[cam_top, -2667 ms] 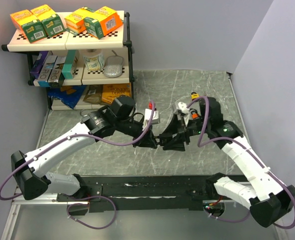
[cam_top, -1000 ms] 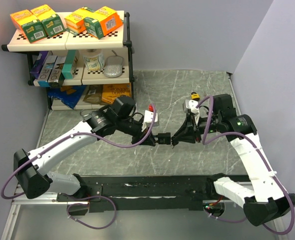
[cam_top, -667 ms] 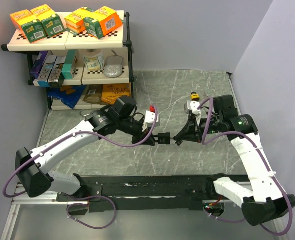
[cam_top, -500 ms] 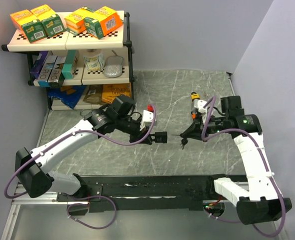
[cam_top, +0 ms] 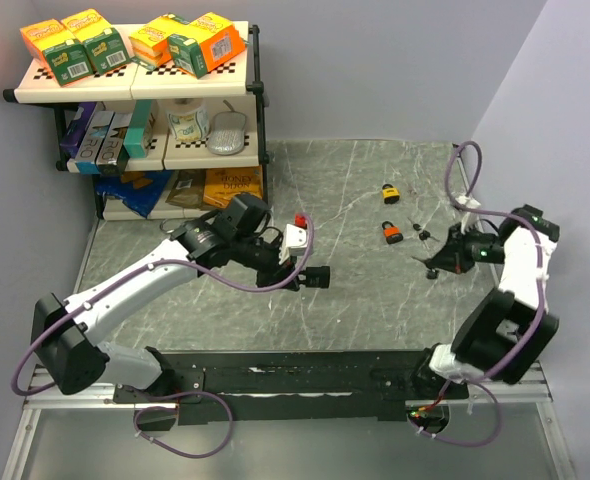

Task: Lock with the key
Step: Lock the lock, then place the key at the center of the board.

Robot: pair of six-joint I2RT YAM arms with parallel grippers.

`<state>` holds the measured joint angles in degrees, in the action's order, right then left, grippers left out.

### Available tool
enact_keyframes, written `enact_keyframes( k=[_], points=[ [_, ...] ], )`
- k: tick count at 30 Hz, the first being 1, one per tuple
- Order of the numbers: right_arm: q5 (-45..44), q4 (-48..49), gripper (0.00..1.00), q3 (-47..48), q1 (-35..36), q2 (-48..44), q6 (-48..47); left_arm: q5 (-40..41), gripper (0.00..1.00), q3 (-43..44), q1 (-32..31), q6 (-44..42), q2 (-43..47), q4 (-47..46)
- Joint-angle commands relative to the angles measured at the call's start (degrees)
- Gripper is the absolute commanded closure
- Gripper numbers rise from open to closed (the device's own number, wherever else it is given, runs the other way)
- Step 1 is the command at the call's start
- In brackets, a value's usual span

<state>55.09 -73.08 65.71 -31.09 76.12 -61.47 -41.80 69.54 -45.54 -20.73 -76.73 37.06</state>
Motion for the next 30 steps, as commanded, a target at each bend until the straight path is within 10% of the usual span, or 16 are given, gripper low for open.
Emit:
enact_keyframes(
  k=[1,21,30],
  points=[
    [-7.88,5.66,1.00,-1.20,-5.11,6.74,2.14,-1.00,0.99,0.34,0.19,-1.24,-0.44,-5.50],
    [-17.47,23.33,0.98,-4.28,-4.15,22.14,12.87,-0.82,0.99,-2.83,0.19,-3.00,-2.20,-6.56],
    [-16.95,22.28,0.36,-3.58,-4.06,18.73,11.38,-2.14,0.99,-2.04,0.19,-0.89,-5.18,-7.18]
  ],
)
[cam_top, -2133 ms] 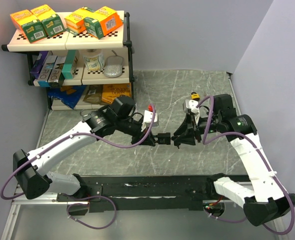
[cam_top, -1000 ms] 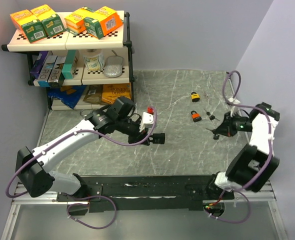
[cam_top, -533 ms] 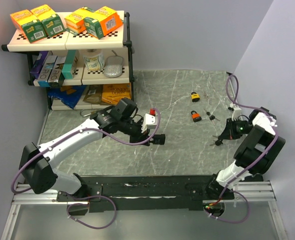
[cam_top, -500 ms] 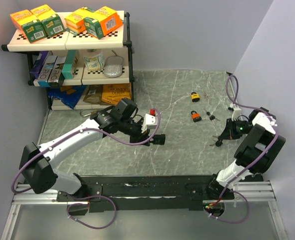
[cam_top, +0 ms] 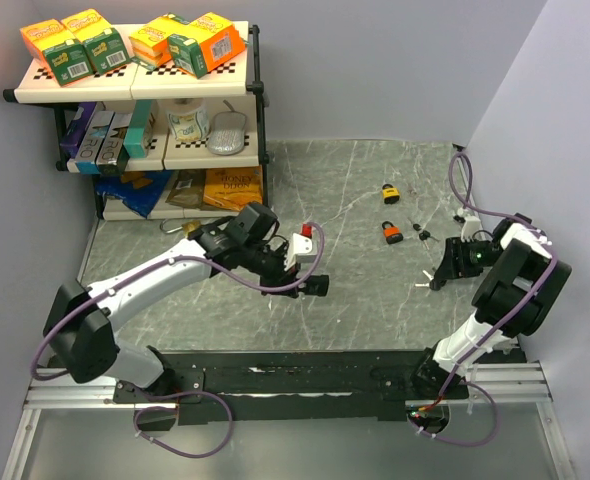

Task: Lock with the key
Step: Place the key at the center of the board, then place the lock at the center of the board.

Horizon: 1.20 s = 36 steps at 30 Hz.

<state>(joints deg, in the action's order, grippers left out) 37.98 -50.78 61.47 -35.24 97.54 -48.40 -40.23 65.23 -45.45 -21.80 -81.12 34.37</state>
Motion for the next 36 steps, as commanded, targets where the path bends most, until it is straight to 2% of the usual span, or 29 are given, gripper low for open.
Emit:
enact_keyframes(
  k=[1,3,5,11,14,15,18,19,21,22,24,25,29,36],
  points=[
    [0.43,-0.28,0.27,0.84,0.09,-3.57,-2.57,-4.15,0.99,3.23,0.10,0.70,-2.01,-4.05],
    [2.18,-2.12,0.14,1.54,0.09,-6.46,-3.97,-4.77,0.99,4.63,0.10,2.11,-3.33,-3.26],
    [3.76,-3.61,0.07,2.24,0.26,-8.84,-6.17,-5.30,0.99,6.83,0.19,4.12,-5.27,-2.12],
    [12.29,-9.59,0.04,2.52,3.24,-20.70,-12.67,-8.36,0.99,13.07,0.10,11.06,-10.19,0.61],
    [15.45,-10.91,0.04,0.68,9.30,-29.48,-14.17,-11.00,0.99,16.67,0.10,14.23,-13.26,3.07],
    [15.90,-10.57,0.03,-0.12,13.67,-34.73,-14.00,-12.32,0.99,18.42,0.10,15.03,-14.06,4.29],
    [15.11,-3.73,0.01,-4.77,22.03,-45.98,-9.88,-15.04,0.99,20.89,0.10,17.58,-16.69,5.88],
    [14.59,1.16,0.01,-6.18,27.72,-48.73,-7.35,-15.40,0.99,21.16,0.10,18.98,-17.40,5.97],
    [14.06,4.62,0.00,-9.34,32.67,-54.96,-5.92,-16.37,0.99,21.25,0.10,20.65,-17.58,5.53],
    [13.53,5.95,0.00,-10.22,37.57,-56.56,-4.96,-17.16,0.99,21.08,0.19,21.44,-17.67,4.84],
    [10.46,8.50,0.00,-11.99,42.95,-59.20,-4.51,-18.13,0.99,20.55,0.10,24.26,-17.75,4.13],
    [9.15,8.77,0.00,-12.43,47.94,-59.48,-4.86,-18.65,0.99,20.46,0.10,24.96,-17.75,3.95],
    [3.35,11.66,0.01,-14.18,56.92,-58.96,-5.82,-18.83,0.99,19.76,0.01,26.55,-17.58,2.90],
    [-6.05,17.54,0.02,-15.33,68.20,-54.91,-6.97,-19.36,0.99,19.06,0.01,28.31,-18.02,2.37]
  ],
)
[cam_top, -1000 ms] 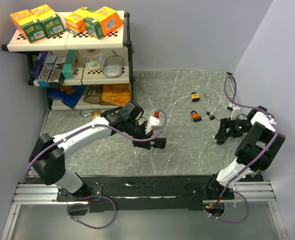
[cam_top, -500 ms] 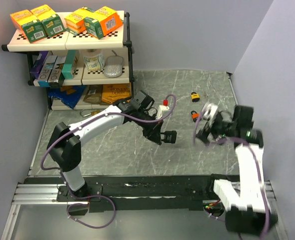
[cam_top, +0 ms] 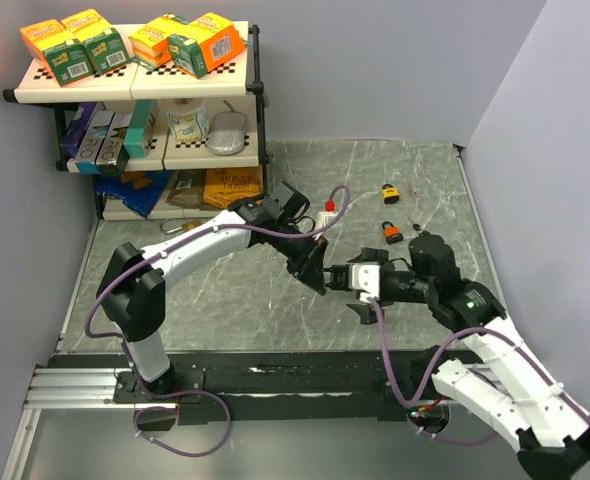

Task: Lock with the key
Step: Place the lock at the center of the board.

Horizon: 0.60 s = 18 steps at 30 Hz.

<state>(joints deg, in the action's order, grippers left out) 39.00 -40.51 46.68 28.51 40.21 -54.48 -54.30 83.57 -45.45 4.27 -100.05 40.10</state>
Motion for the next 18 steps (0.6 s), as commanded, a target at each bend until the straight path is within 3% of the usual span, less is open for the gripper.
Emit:
enact_keyframes(
  k=[1,9,16,18],
  points=[
    [-7.62,7.81,0.03,-0.79,5.32,2.68,-1.15,-5.37,0.99,0.63,0.01,2.40,0.82,-3.45],
    [-11.05,10.62,0.13,-2.64,8.66,5.50,-2.29,-6.16,0.99,0.98,0.10,3.02,-0.15,-3.71],
    [-14.65,15.02,0.33,-4.22,9.63,6.20,-2.30,-6.34,0.99,0.89,0.10,3.55,-0.58,-3.71],
    [-15.36,15.90,0.34,-4.05,9.89,6.90,-1.25,-6.17,0.99,0.98,0.01,3.46,-0.76,-3.45]
  ],
)
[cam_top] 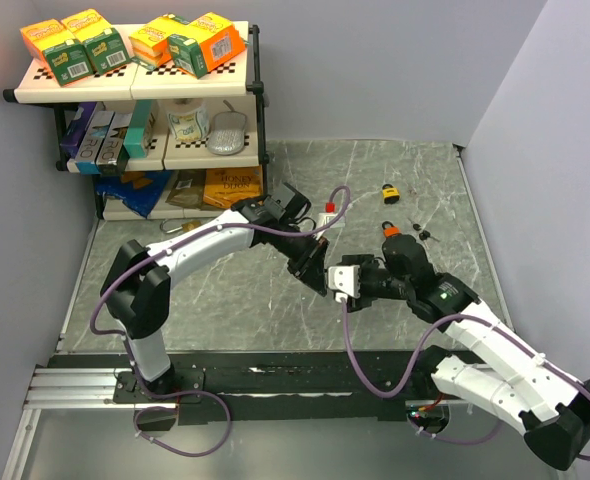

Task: Lock with the key
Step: Place the lock at the center of the board.

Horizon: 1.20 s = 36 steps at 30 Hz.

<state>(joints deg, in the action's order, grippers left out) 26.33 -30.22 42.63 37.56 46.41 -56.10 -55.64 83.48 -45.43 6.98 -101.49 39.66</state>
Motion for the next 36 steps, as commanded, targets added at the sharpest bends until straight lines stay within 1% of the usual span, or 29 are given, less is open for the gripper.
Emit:
enact_keyframes(
  k=[1,5,9,11,12,13,14,15,17,18,19,21,22,23,24,25,27,28,29,32,34,36],
  points=[
    [-2.86,5.87,0.32,0.34,0.85,0.87,0.81,-4.74,0.99,0.98,-0.01,0.75,0.68,-3.01],
    [-3.30,6.75,0.29,0.96,1.29,1.84,2.04,-5.18,0.99,0.28,-0.01,1.72,0.68,-3.80],
    [-3.30,6.75,0.31,1.05,1.38,2.28,2.66,-5.10,0.99,0.28,0.08,1.89,0.51,-3.89],
    [-3.04,6.75,0.38,1.22,1.46,2.19,3.01,-4.92,0.99,0.37,-0.01,1.89,0.42,-3.89],
    [-2.95,6.75,0.44,1.23,1.38,2.19,3.27,-5.01,0.99,0.37,0.08,1.98,0.42,-3.89],
    [-2.86,6.49,0.58,1.40,1.37,2.28,3.62,-5.01,0.96,0.28,-0.01,1.89,0.42,-3.89],
    [-2.86,6.23,0.67,1.49,1.37,2.37,4.32,-4.83,0.92,0.28,0.16,1.72,0.59,-3.71],
    [-2.95,5.96,0.83,1.58,1.37,2.19,4.76,-4.48,0.81,0.19,0.17,1.20,0.77,-3.45],
    [-4.25,5.78,0.96,1.66,1.29,2.10,7.21,-3.35,0.66,-0.25,0.25,-0.03,1.47,-2.84],
    [-4.61,5.52,1.00,1.49,1.11,2.02,7.92,-1.86,0.49,-0.60,0.69,-0.47,1.82,-3.01],
    [-4.53,5.26,1.00,1.40,-0.37,2.01,8.71,-1.23,0.42,-1.99,0.87,-0.39,2.26,-3.88],
    [-1.99,3.86,1.00,1.22,-3.44,2.54,11.79,-0.44,0.09,-4.36,2.62,1.00,3.49,-5.37],
    [-0.94,2.28,1.00,1.40,-7.64,2.80,14.58,-0.44,0.01,-5.08,3.32,1.62,3.84,-6.77],
    [0.64,1.57,1.00,1.75,-9.85,3.15,16.09,-0.52,0.04,-5.61,5.24,2.67,4.72,-7.40],
    [0.74,0.96,1.00,1.93,-11.88,4.03,17.76,-0.26,0.04,-6.05,6.31,3.12,5.07,-7.84],
    [0.74,0.17,1.00,2.02,-16.51,4.47,20.65,0.17,0.04,-6.83,7.28,3.39,6.12,-8.54],
    [0.13,-2.73,1.00,2.72,-21.36,6.05,22.78,3.23,0.04,-7.80,10.00,3.48,7.53,-9.25],
    [-0.22,-3.44,1.00,2.81,-25.74,6.49,25.05,4.73,0.04,-8.07,11.49,3.21,9.28,-10.38],
    [-0.83,-4.84,1.00,2.89,-28.31,7.02,25.94,5.62,0.04,-8.59,12.20,3.30,10.43,-11.26],
    [-1.89,-6.69,1.00,2.55,-34.37,9.48,28.23,9.92,0.04,-11.49,13.79,3.65,15.35,-16.61],
    [-4.79,-6.87,1.00,2.46,-35.53,12.20,29.28,12.56,0.04,-13.60,14.05,3.91,17.89,-18.38],
    [-5.32,-5.30,1.00,2.11,-37.29,15.00,29.64,12.22,0.04,-14.48,14.32,3.83,18.52,-19.27]
  ],
)
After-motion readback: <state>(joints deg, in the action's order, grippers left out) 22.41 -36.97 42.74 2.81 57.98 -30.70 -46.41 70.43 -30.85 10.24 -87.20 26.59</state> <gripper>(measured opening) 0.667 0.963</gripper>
